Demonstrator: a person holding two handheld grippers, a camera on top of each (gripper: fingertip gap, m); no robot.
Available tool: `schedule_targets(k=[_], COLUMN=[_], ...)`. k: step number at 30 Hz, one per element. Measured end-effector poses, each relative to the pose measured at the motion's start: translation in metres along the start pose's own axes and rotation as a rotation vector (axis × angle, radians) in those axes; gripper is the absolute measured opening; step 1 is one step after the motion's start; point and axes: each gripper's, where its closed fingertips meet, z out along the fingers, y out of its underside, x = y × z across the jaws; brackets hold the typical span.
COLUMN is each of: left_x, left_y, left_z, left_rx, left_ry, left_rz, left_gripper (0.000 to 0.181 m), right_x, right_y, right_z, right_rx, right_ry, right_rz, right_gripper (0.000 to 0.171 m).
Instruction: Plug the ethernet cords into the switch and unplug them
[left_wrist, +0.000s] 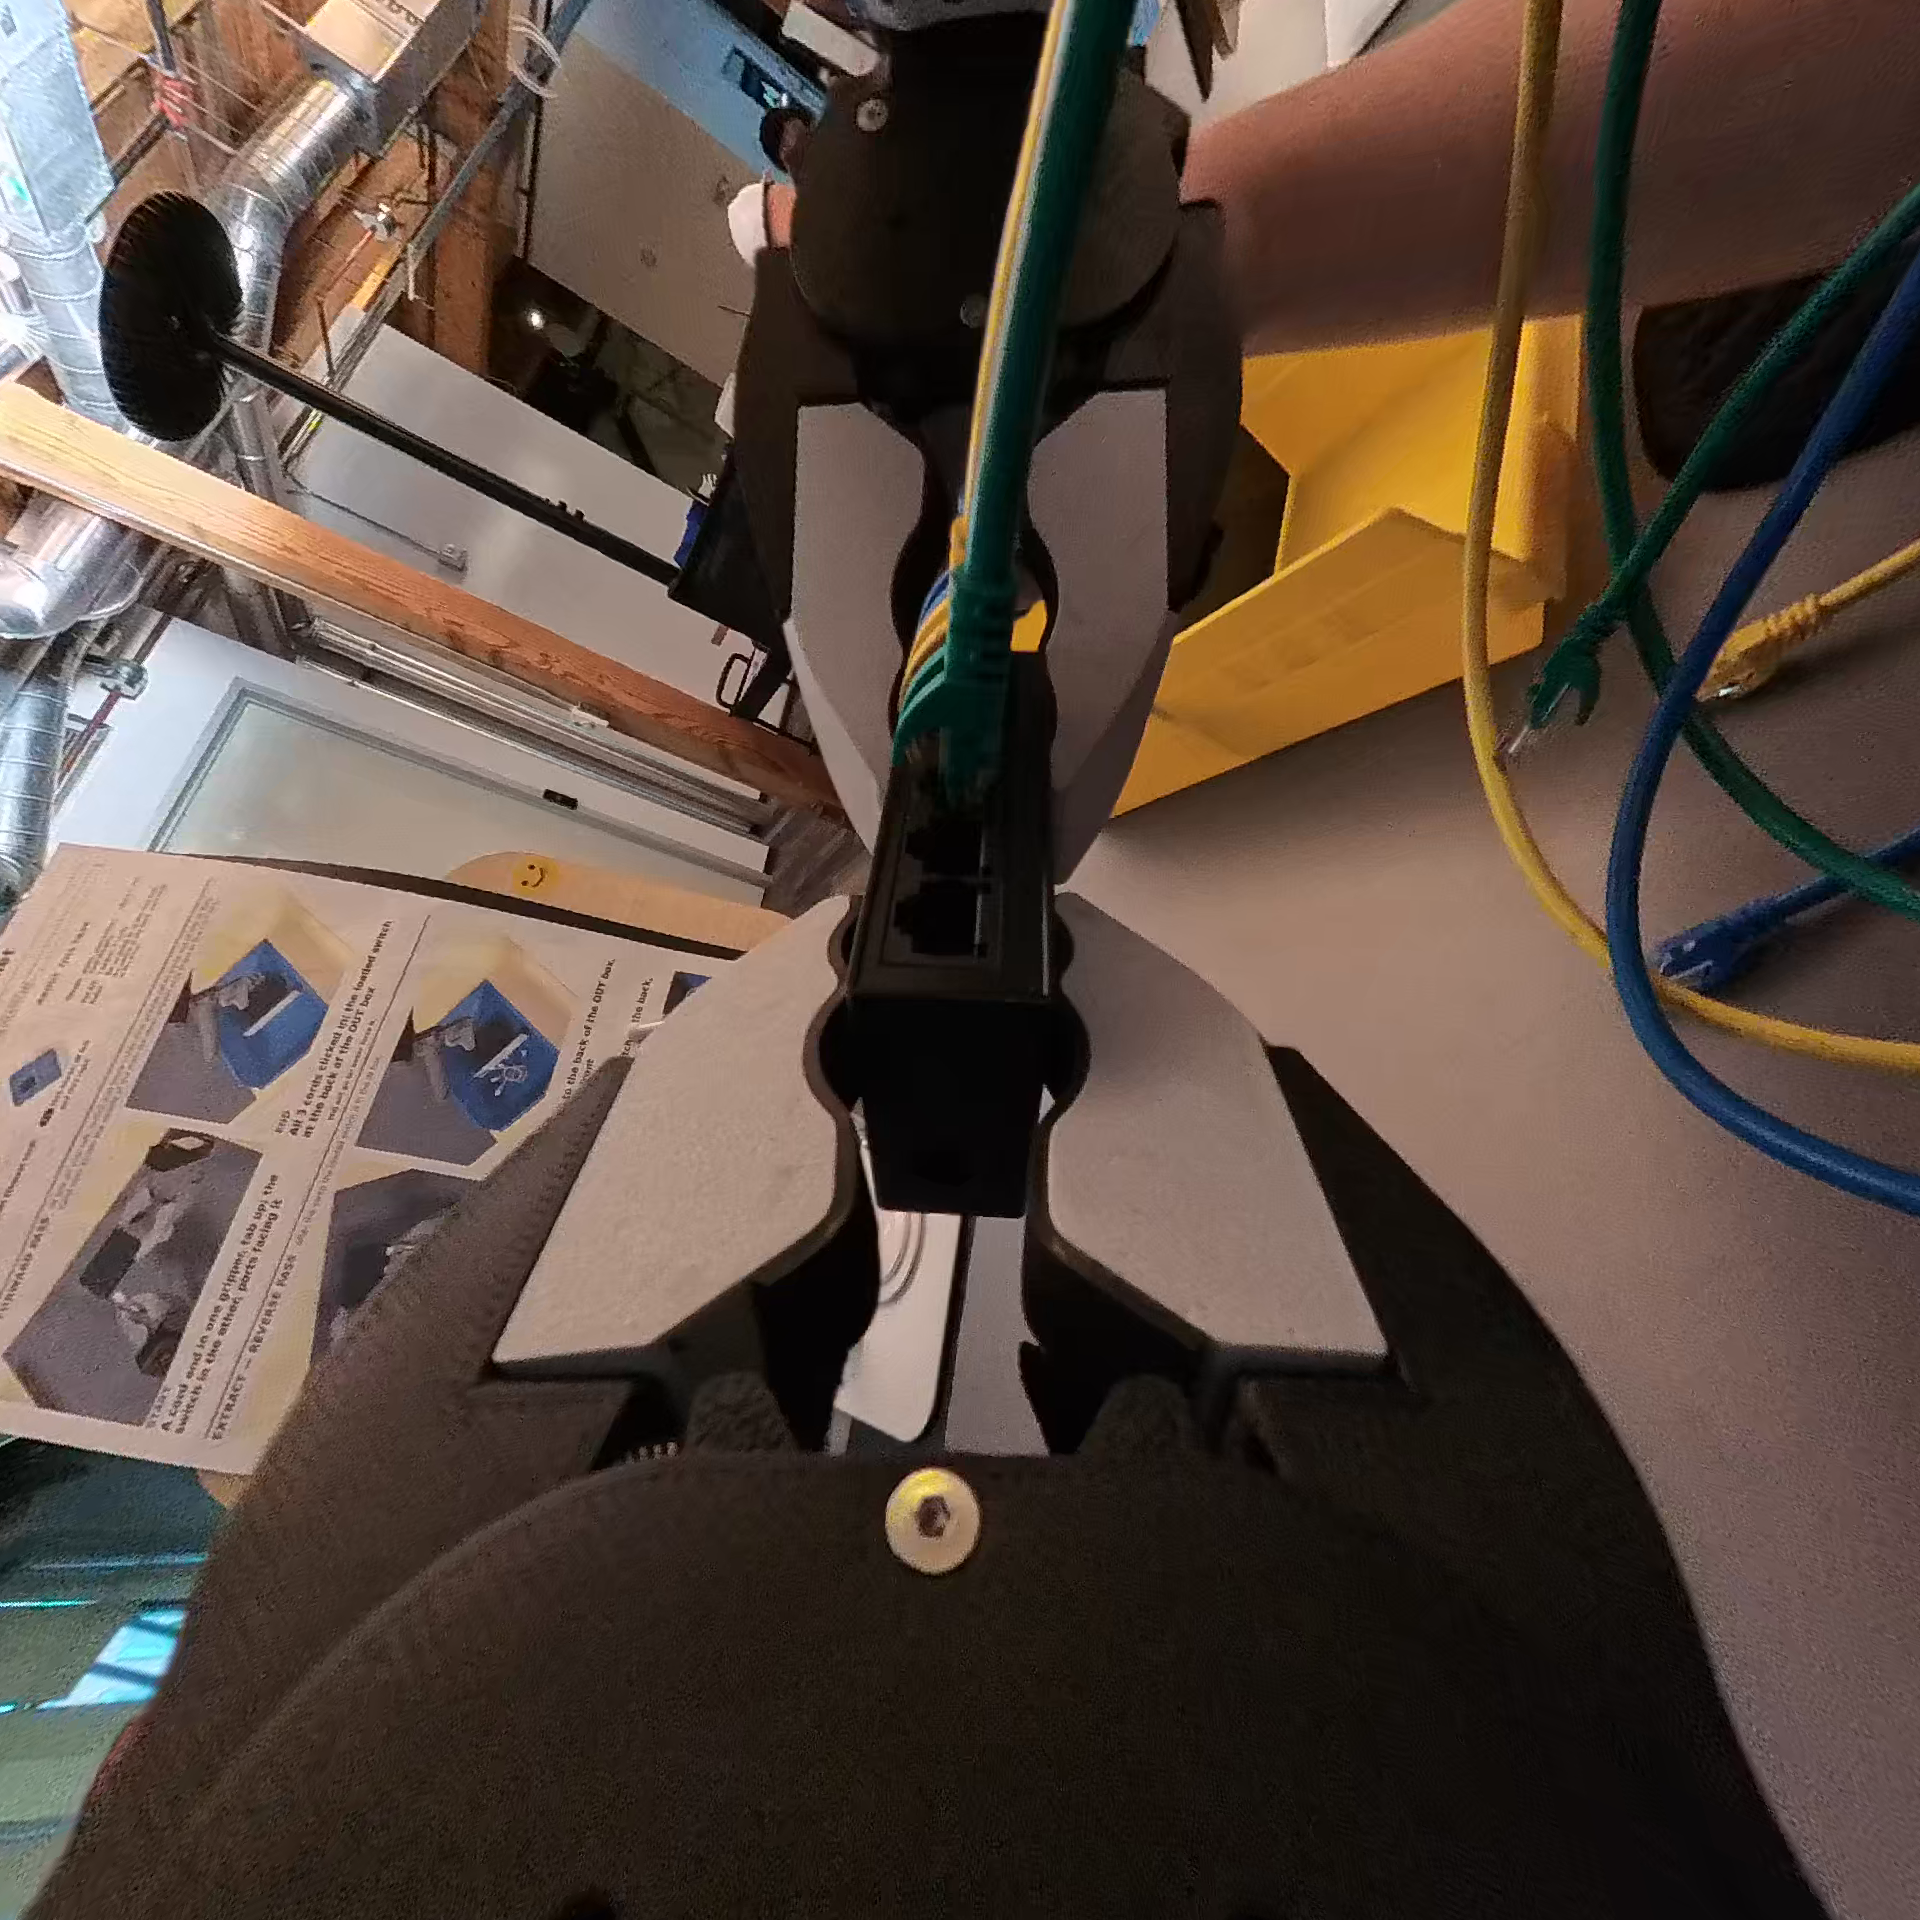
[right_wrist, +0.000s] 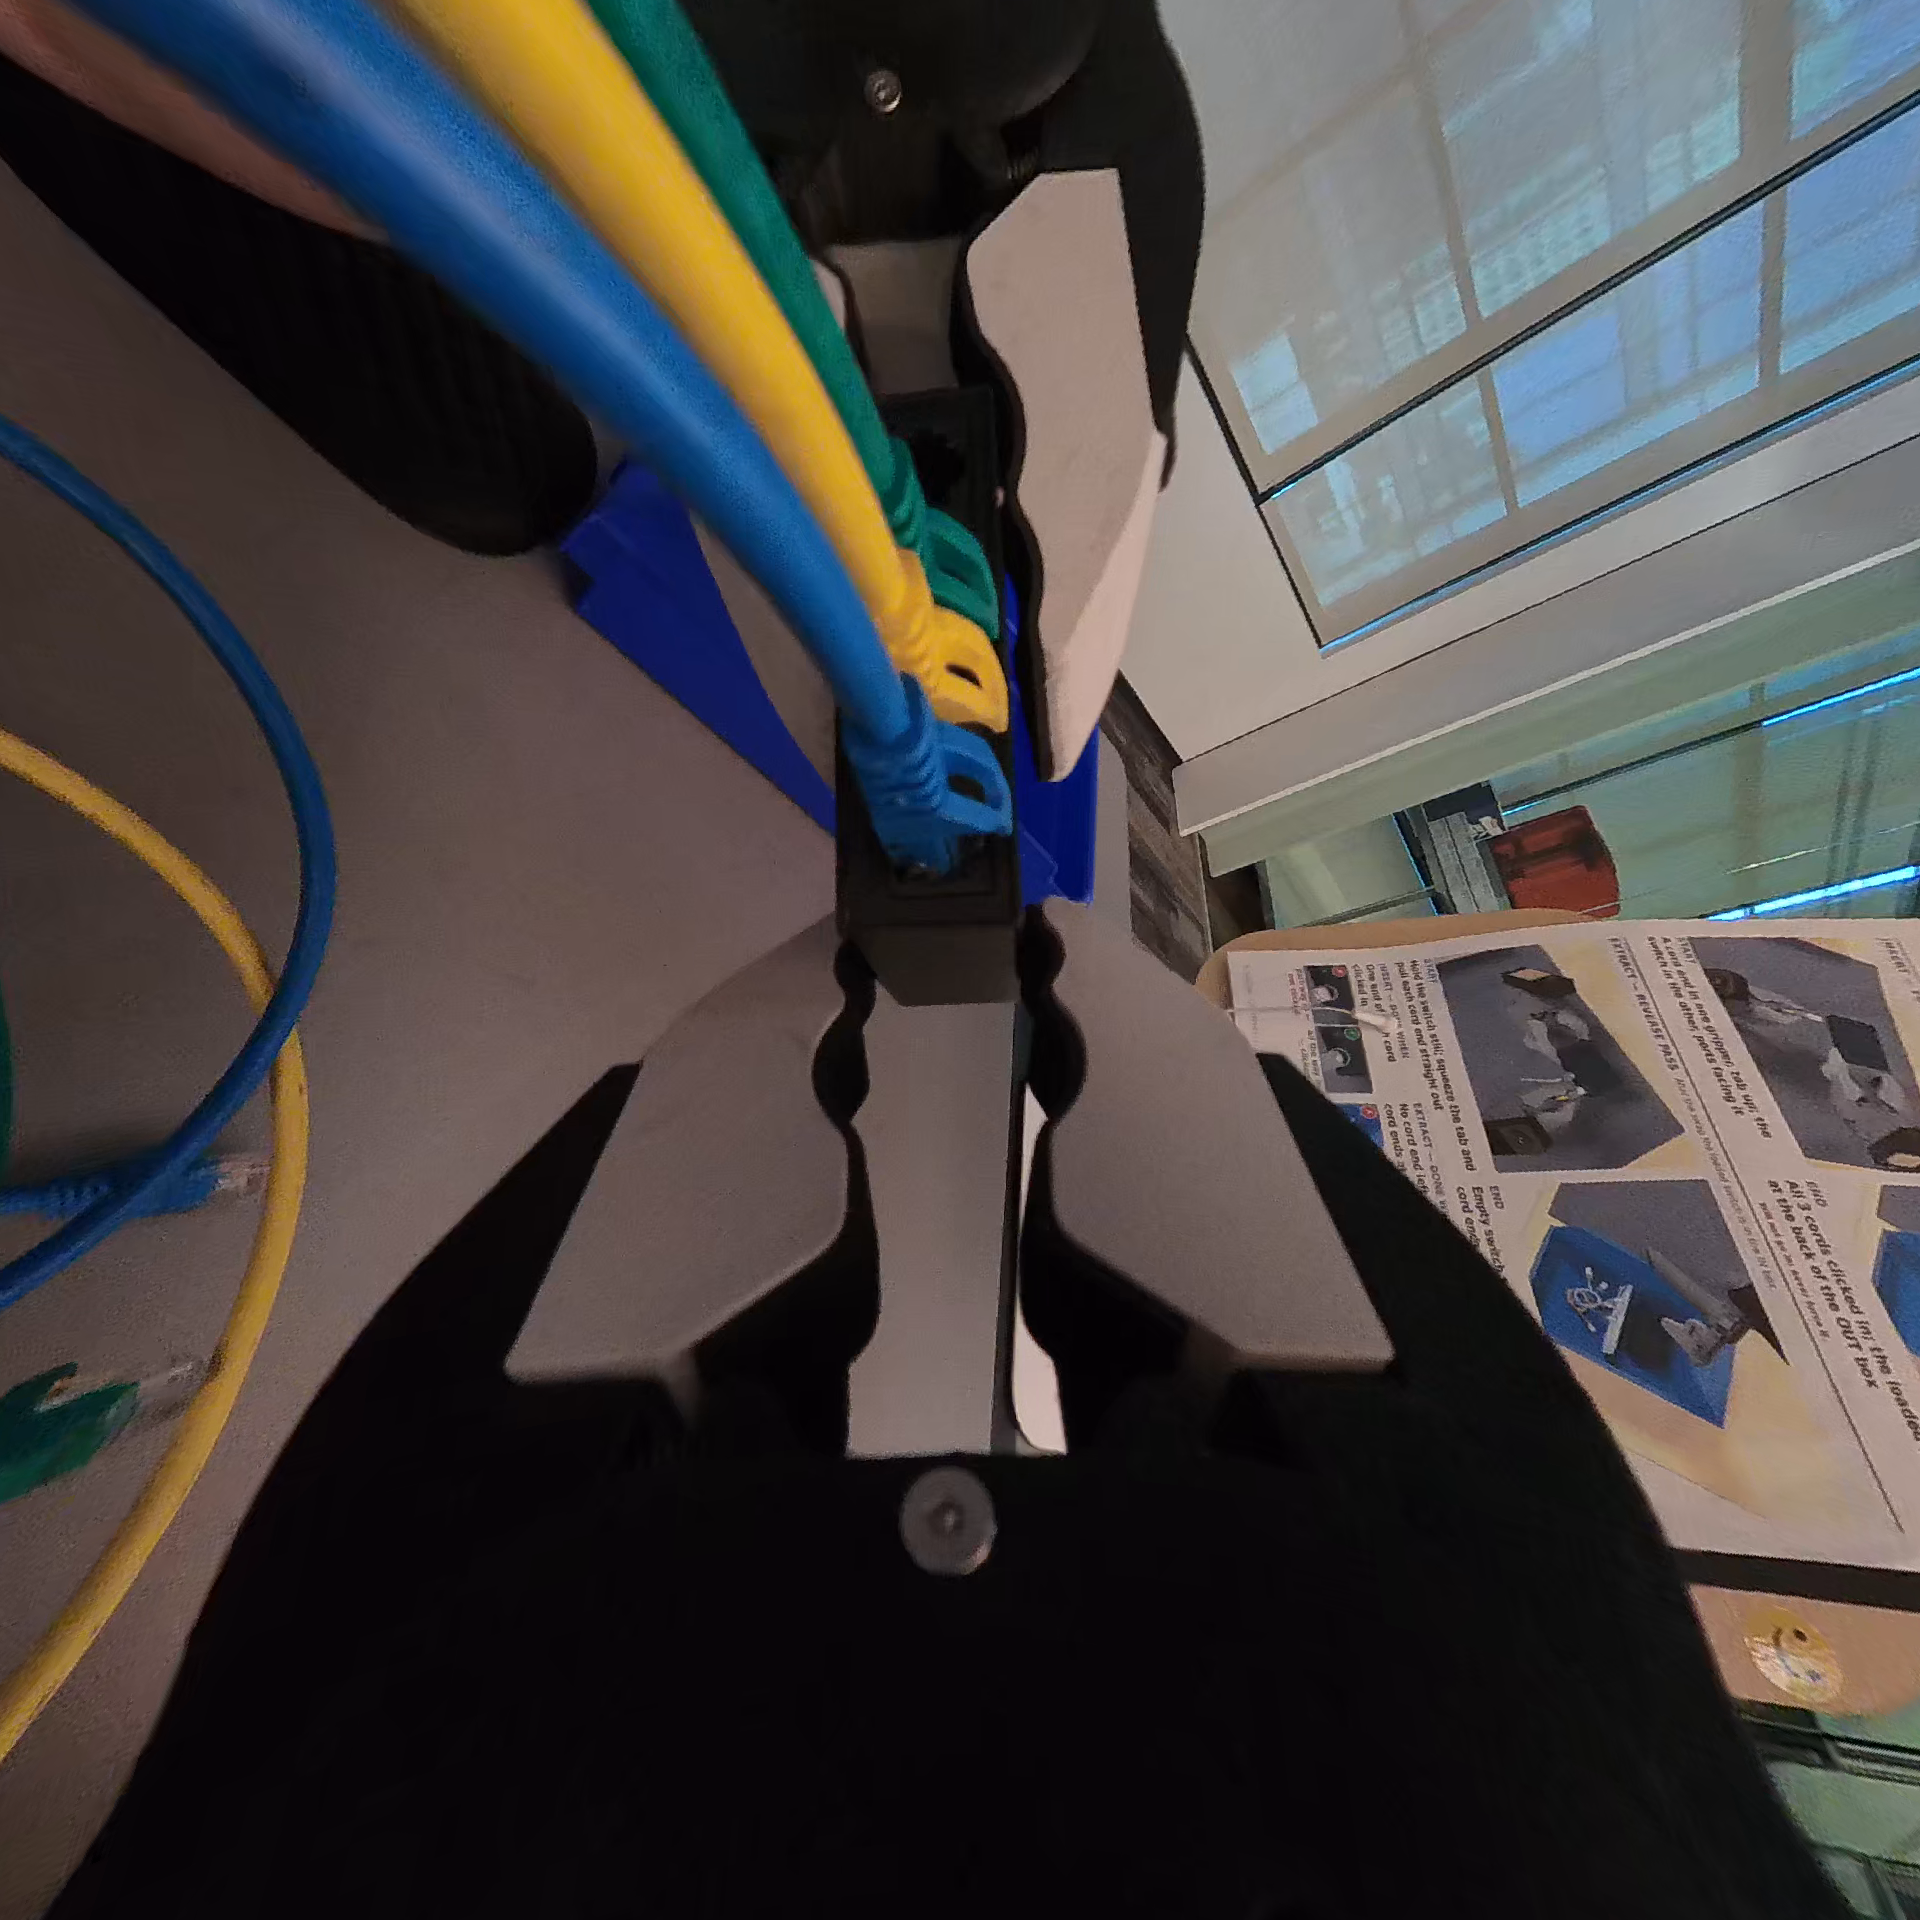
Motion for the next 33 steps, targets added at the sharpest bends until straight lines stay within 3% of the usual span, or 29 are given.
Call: schedule_targets(k=[10,14,19,21,24,27,30,33], left_x=[-0.003,-0.019,-0.043,-0.054,-0.063,-0.066,-0.068,-0.068], left_y=[0.03,0.037,0.064,0.076,0.093,0.101,0.104,0.103], left_z=[0.012,0.009,0.0,-0.006,-0.012,-0.015,-0.017,-0.018], left_rx=[-0.187,-0.265,-0.408,-0.474,-0.565,-0.614,-0.636,-0.637], left_ry=[-0.064,-0.16,-0.263,-0.31,-0.35,-0.356,-0.365,-0.366], left_rz=[0.139,0.188,0.193,0.201,0.203,0.196,0.189,0.18], left_gripper=[0.028,0.028,0.028,0.029,0.028,0.028,0.028,0.028], right_x=[0.004,0.025,0.068,0.086,0.091,0.06,0.038,0.029], right_y=[0.009,0.019,0.06,0.048,-0.015,-0.074,-0.068,-0.046], right_z=[0.003,0.005,-0.027,-0.051,-0.076,-0.062,-0.029,-0.002], right_rx=[-0.003,0.01,-0.184,-0.12,0.064,0.082,-0.118,-0.209], right_ry=[0.034,0.157,0.377,0.446,0.409,0.294,0.277,0.236], right_rz=[-0.02,0.037,0.136,0.275,0.413,0.279,0.058,0.035], right_gripper=[0.031,0.037,0.033,0.029,0.029,0.03,0.031,0.031])
